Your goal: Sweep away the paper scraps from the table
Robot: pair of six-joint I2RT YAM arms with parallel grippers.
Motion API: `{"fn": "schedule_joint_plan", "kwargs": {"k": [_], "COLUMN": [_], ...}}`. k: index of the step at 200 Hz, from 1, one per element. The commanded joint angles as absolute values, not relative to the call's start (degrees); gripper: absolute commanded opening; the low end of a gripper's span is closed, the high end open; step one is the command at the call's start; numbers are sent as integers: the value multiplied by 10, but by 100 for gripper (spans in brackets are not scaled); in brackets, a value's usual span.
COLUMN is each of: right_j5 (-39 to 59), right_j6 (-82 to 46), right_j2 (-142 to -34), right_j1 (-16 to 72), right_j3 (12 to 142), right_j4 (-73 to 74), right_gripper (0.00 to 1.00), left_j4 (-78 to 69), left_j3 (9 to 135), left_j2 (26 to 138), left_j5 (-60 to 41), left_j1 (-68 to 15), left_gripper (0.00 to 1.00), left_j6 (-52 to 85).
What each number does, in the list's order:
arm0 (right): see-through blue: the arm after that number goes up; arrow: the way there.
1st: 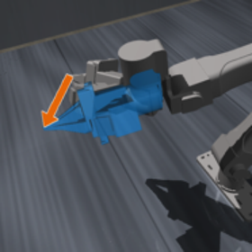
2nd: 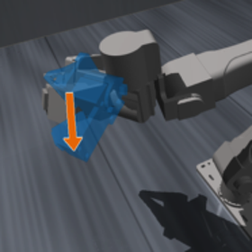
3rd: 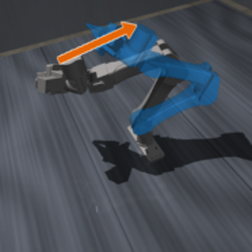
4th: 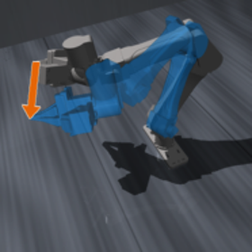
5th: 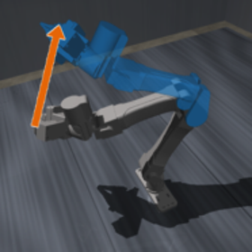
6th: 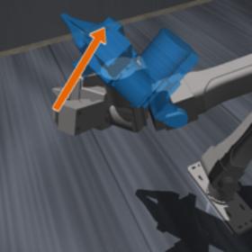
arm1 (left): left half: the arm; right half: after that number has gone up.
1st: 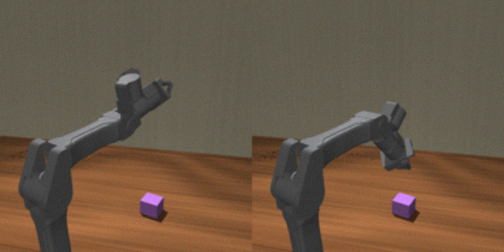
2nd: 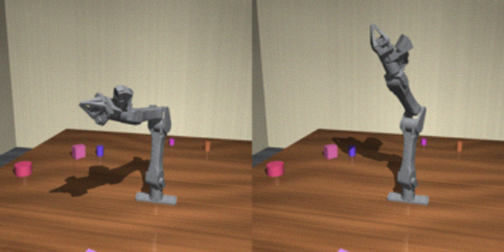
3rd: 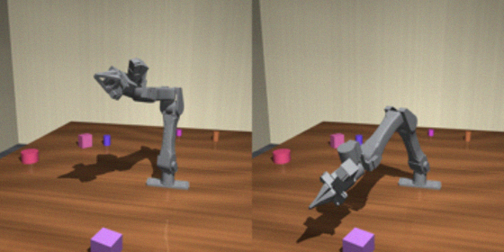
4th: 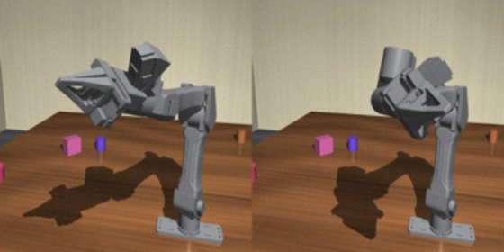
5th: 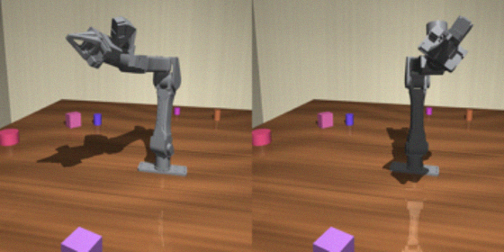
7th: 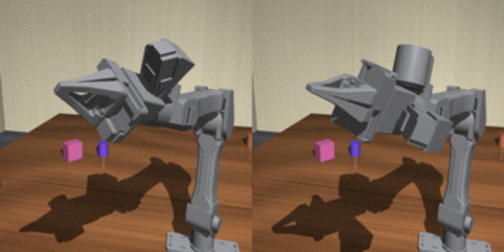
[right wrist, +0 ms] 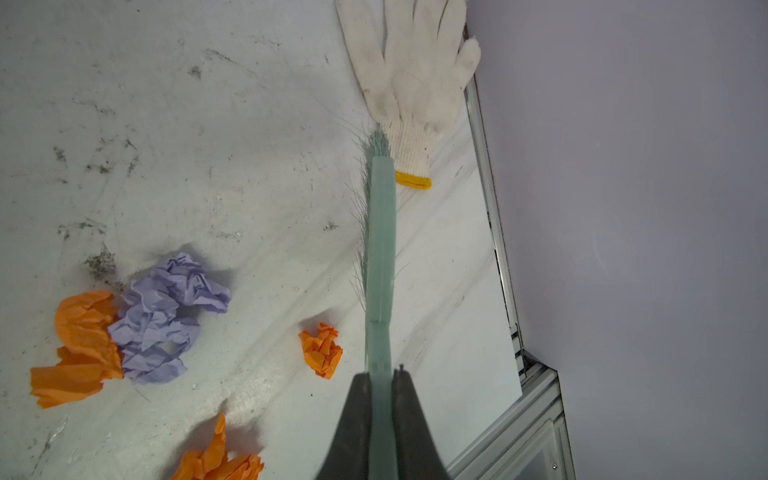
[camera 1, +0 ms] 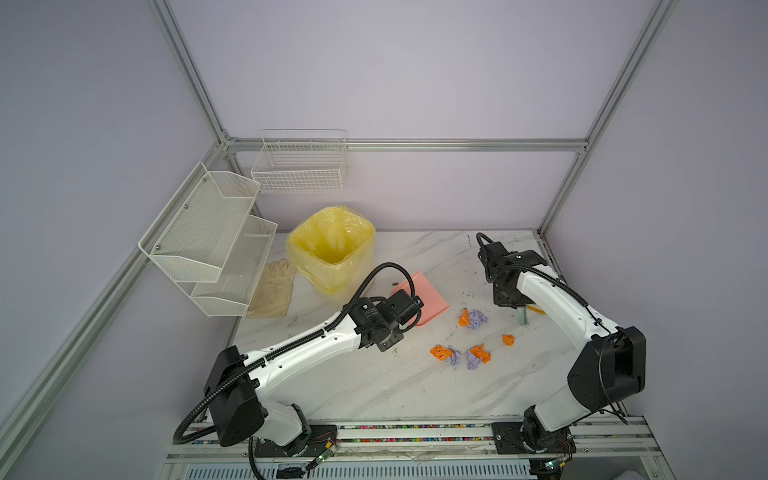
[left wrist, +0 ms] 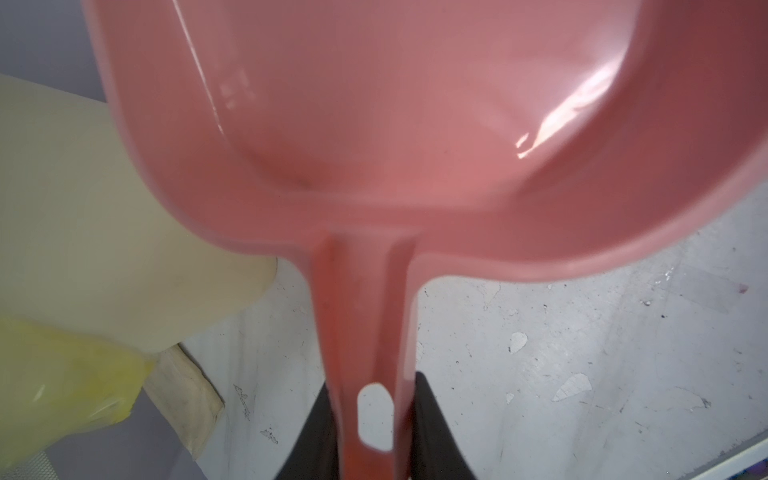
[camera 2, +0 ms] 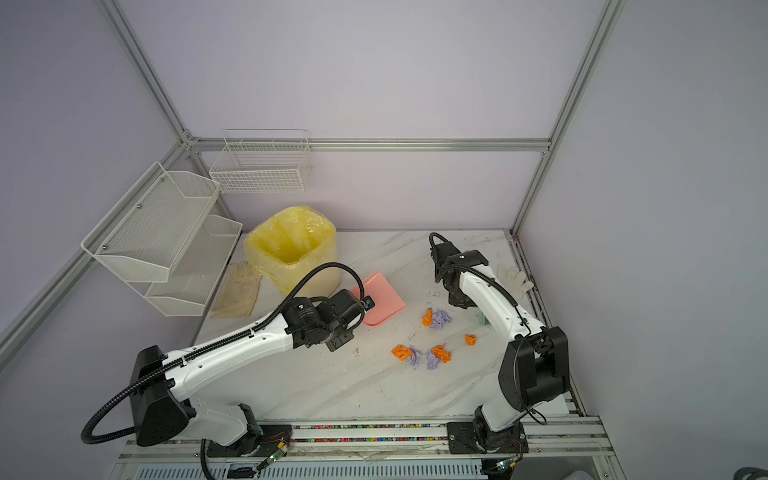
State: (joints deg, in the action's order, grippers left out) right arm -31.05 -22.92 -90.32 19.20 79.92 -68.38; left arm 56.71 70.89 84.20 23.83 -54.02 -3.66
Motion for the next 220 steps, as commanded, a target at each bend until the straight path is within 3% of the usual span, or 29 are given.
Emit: {"fn": "schedule_joint_plan", "kwargs": {"k": [1, 20, 220], "right_j5": [-321, -280, -208], "right_j6": [-254, -245, -212], "right_j2": [-900, -890, -821], "right_j1": [195, 196, 228], "right_j3": [806, 798, 747], "right_j4": [-762, -745, -721], "right_gripper": [0, 0, 0], "left_j4": [569, 569, 594], "left_j3": [677, 670, 642], "left_j2": [861, 871, 982], "left_j5": [238, 227, 256], "left_j1": [-557, -564, -625], "left_gripper": [0, 0, 0], "left_j6": [0, 8, 23]}}
